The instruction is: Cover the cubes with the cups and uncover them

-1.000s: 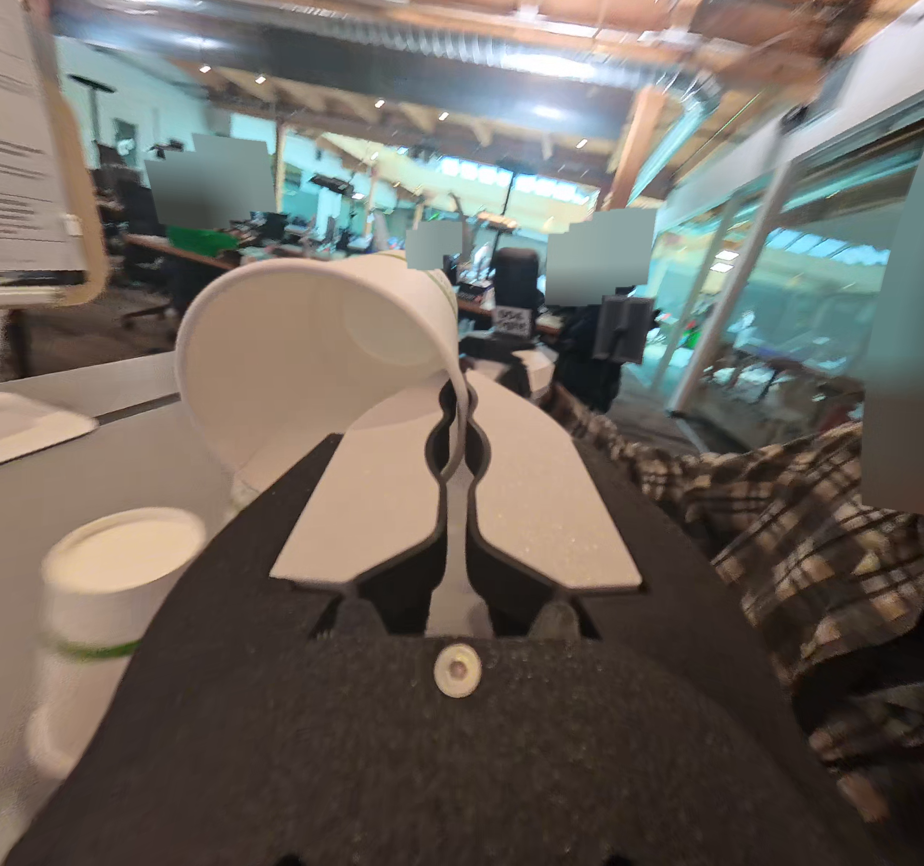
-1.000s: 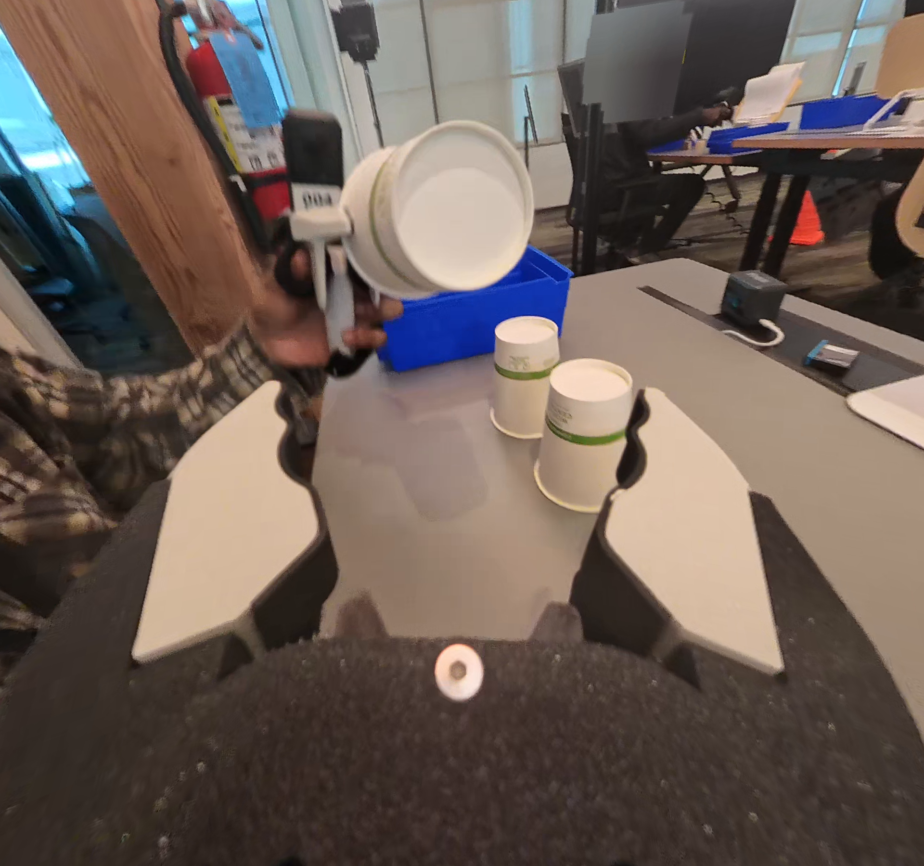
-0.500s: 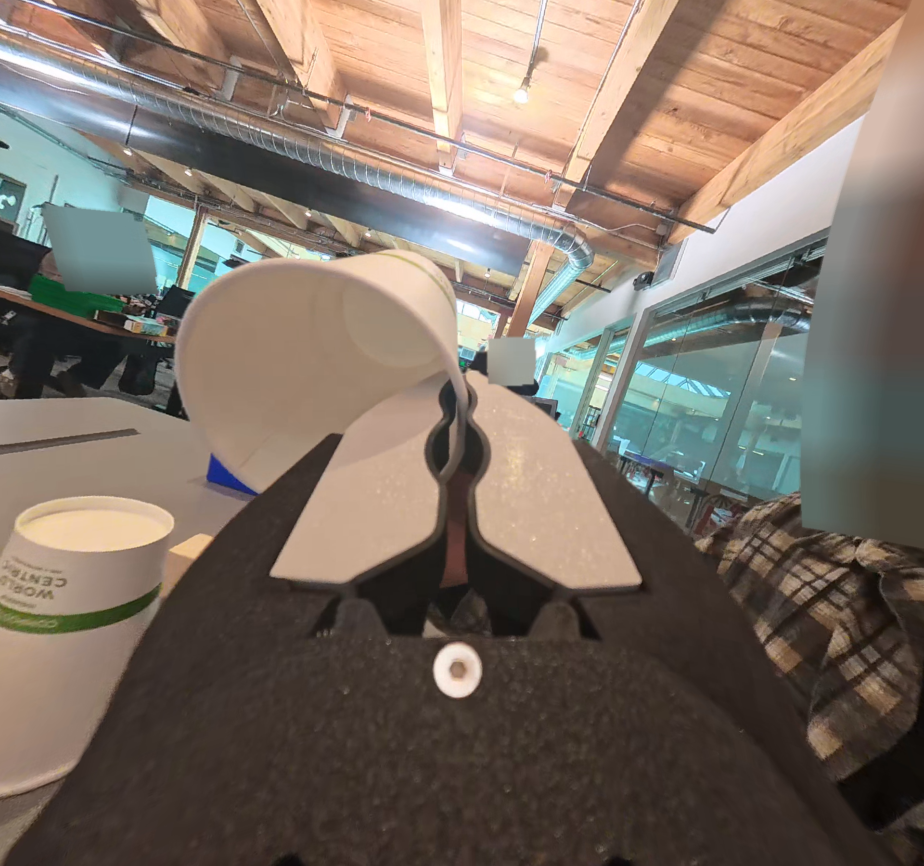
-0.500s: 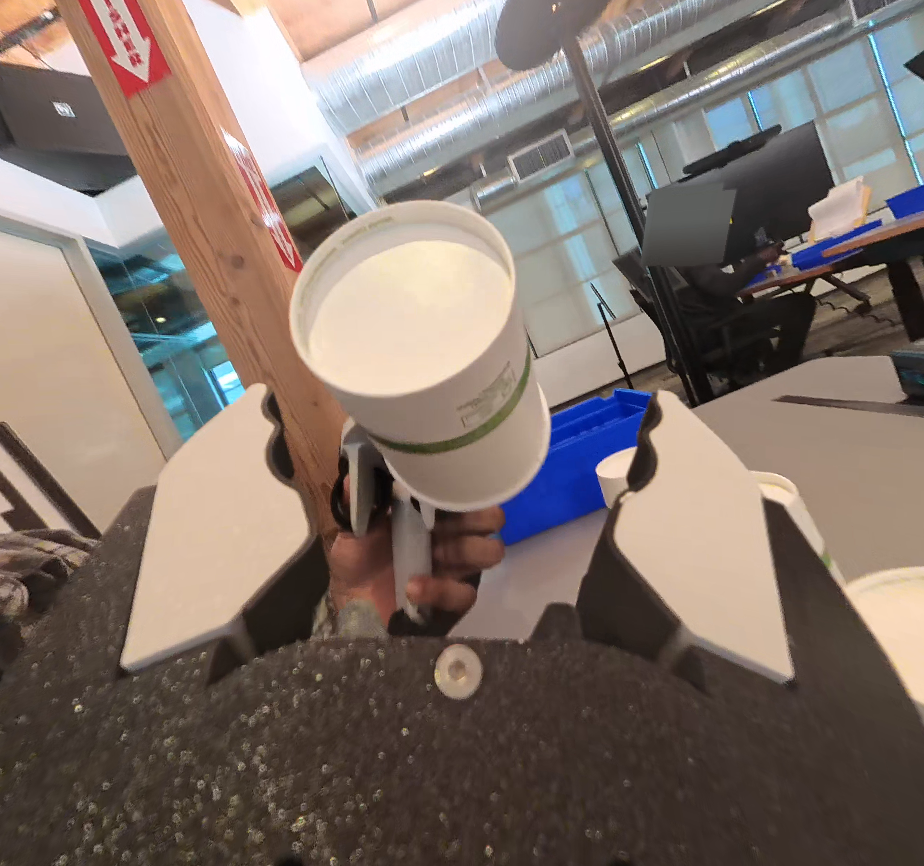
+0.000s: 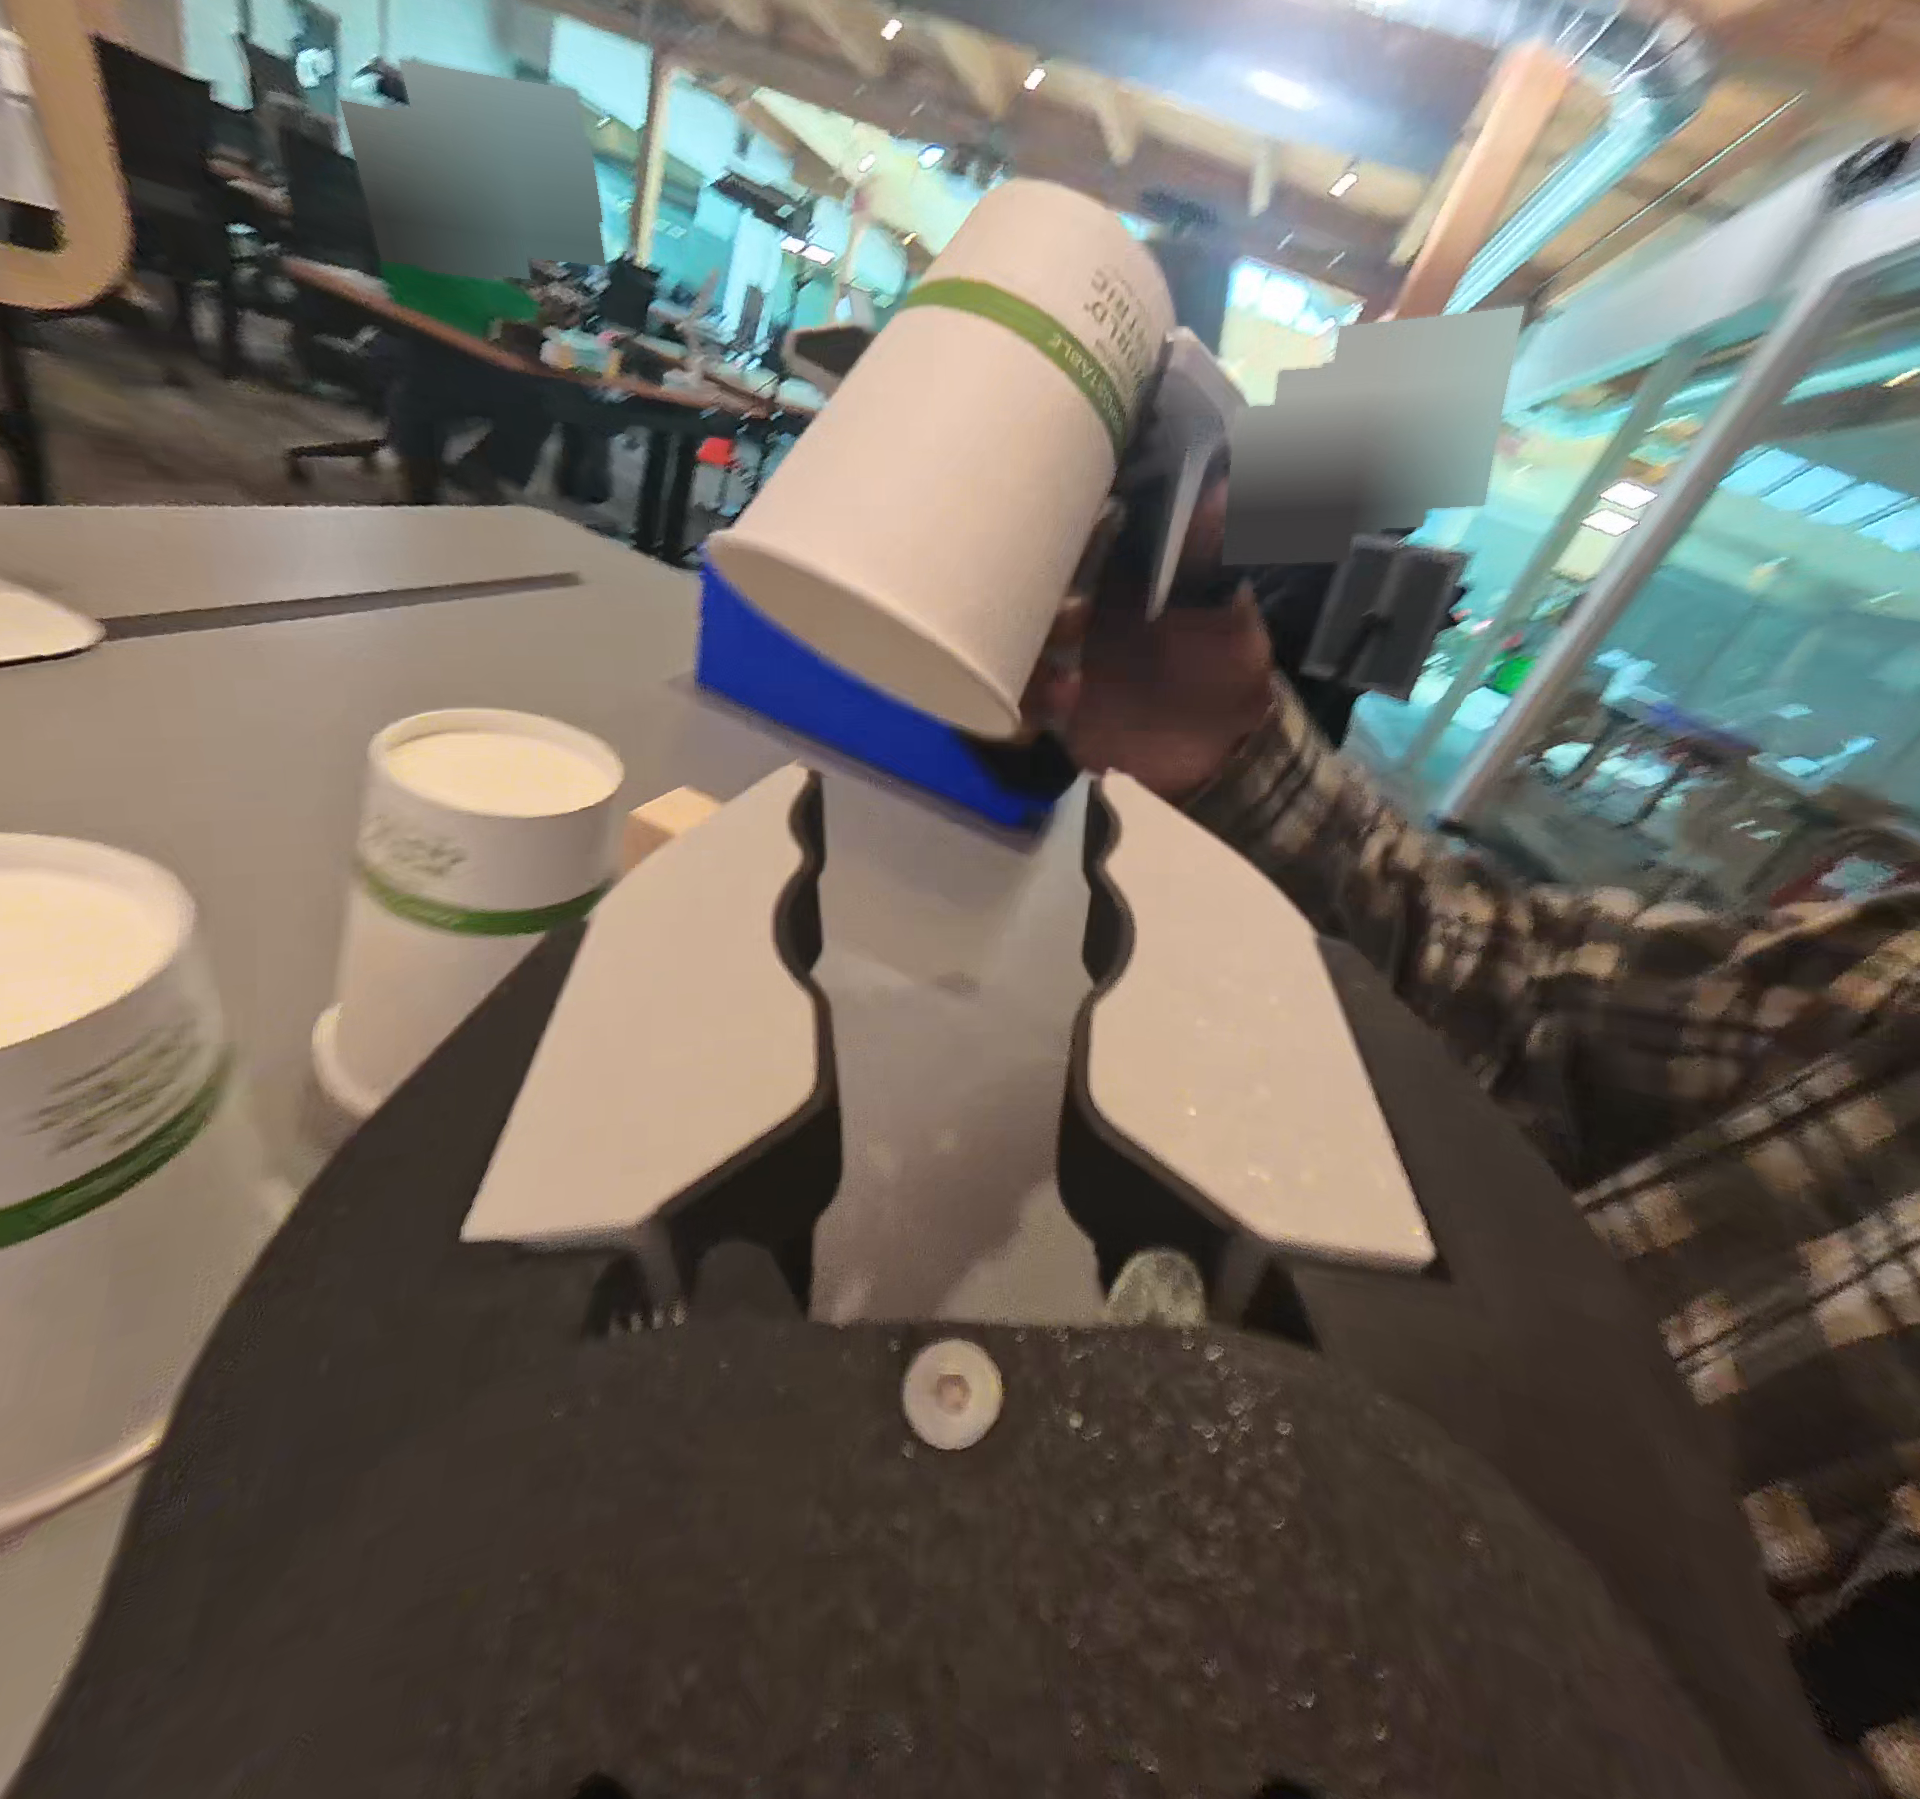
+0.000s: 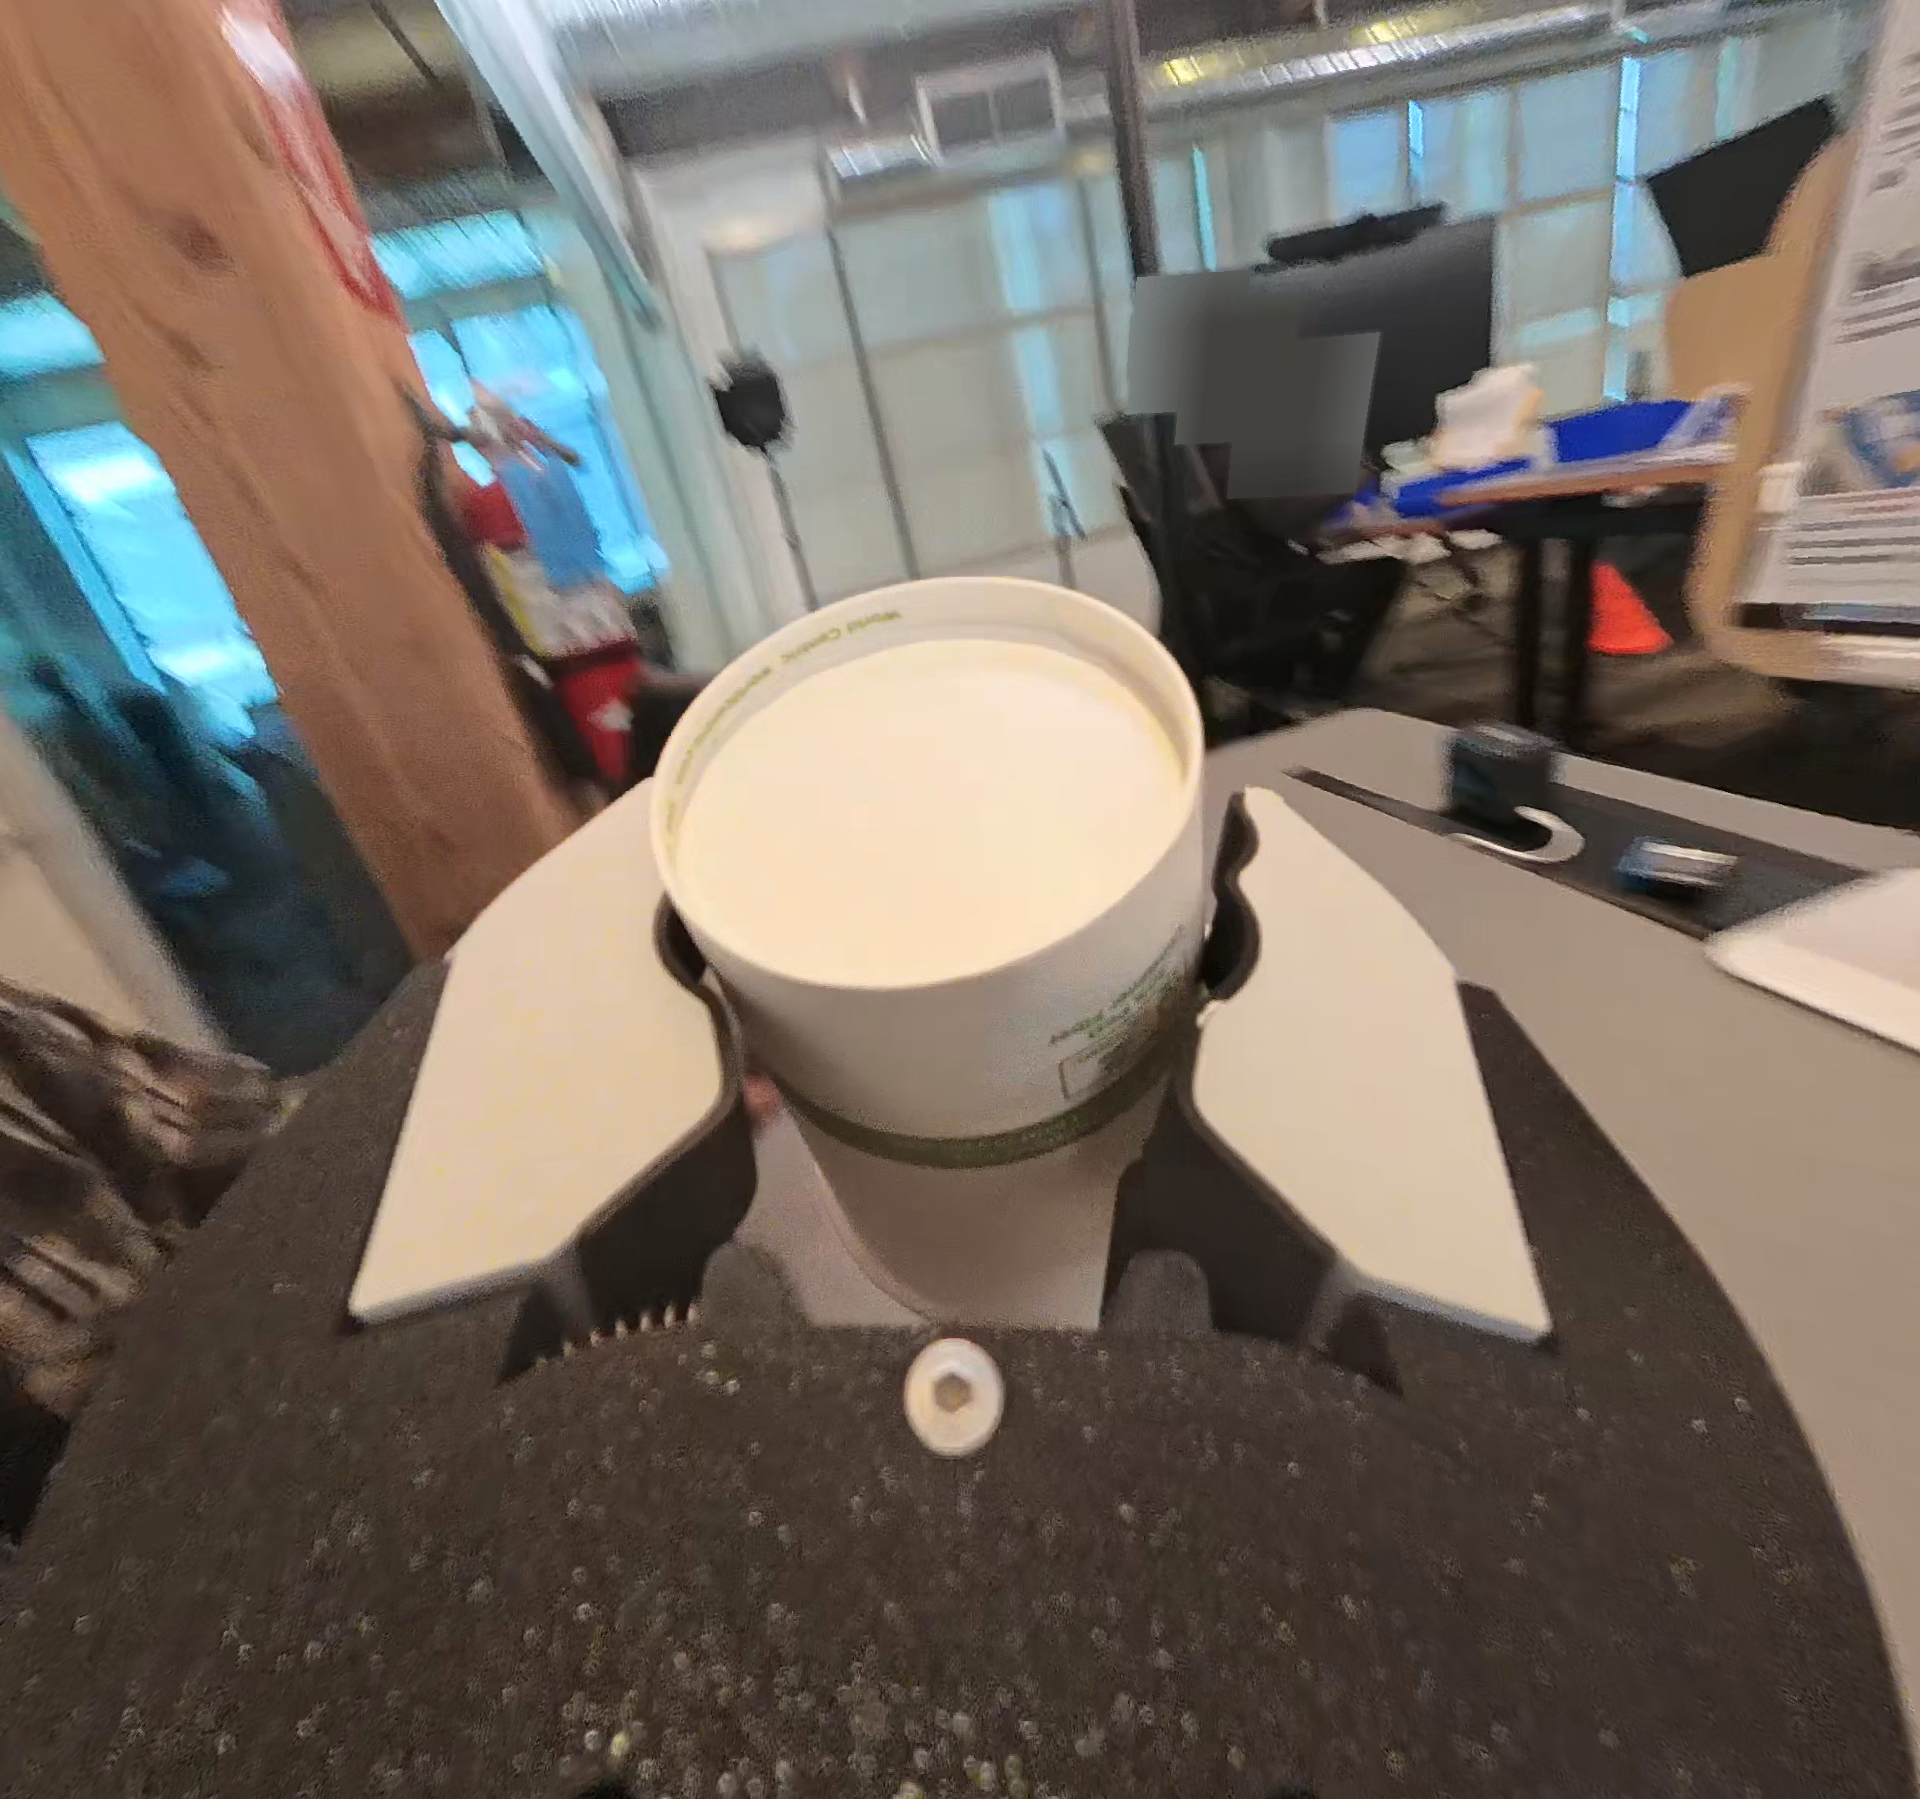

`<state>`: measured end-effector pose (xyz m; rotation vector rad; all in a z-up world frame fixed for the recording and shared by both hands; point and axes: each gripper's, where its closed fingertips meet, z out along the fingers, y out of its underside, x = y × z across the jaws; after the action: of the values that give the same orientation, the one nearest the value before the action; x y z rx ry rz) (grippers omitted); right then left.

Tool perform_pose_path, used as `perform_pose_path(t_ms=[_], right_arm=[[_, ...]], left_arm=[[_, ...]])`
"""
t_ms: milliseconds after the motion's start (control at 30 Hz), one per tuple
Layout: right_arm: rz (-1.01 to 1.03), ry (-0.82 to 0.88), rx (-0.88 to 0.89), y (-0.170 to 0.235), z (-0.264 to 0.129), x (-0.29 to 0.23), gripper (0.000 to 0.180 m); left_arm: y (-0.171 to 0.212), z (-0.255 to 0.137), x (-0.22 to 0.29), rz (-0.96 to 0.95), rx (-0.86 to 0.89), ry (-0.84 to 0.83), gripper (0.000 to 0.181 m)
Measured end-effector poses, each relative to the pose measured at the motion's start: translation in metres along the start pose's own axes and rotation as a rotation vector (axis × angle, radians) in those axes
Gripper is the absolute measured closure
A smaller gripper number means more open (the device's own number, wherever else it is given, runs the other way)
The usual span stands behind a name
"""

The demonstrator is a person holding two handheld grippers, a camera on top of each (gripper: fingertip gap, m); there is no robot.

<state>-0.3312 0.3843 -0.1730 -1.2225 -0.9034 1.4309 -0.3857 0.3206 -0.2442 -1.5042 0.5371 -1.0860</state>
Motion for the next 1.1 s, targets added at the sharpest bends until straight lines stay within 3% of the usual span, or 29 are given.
perform_pose_path(t_ms=[100, 233, 667, 1100], right_arm=[[-0.170, 0.174, -0.176, 0.002, -0.028, 0.036, 0.085], [-0.261, 0.332, -0.313, 0.017, -0.058, 0.079, 0.085], [-0.133, 0.447, -0.360, 0.099, -0.070, 0.143, 0.085], [-0.064, 0.446, -0.483, 0.143, -0.071, 0.151, 0.084]], left_arm=[[-0.008, -0.019, -0.018, 0.086, -0.053, -0.139, 0.118], [-0.028, -0.040, -0.029, 0.194, -0.087, -0.261, 0.113], [-0.045, -0.061, -0.034, 0.299, -0.177, -0.336, 0.110], [-0.051, -0.084, -0.030, 0.342, -0.155, -0.346, 0.110]])
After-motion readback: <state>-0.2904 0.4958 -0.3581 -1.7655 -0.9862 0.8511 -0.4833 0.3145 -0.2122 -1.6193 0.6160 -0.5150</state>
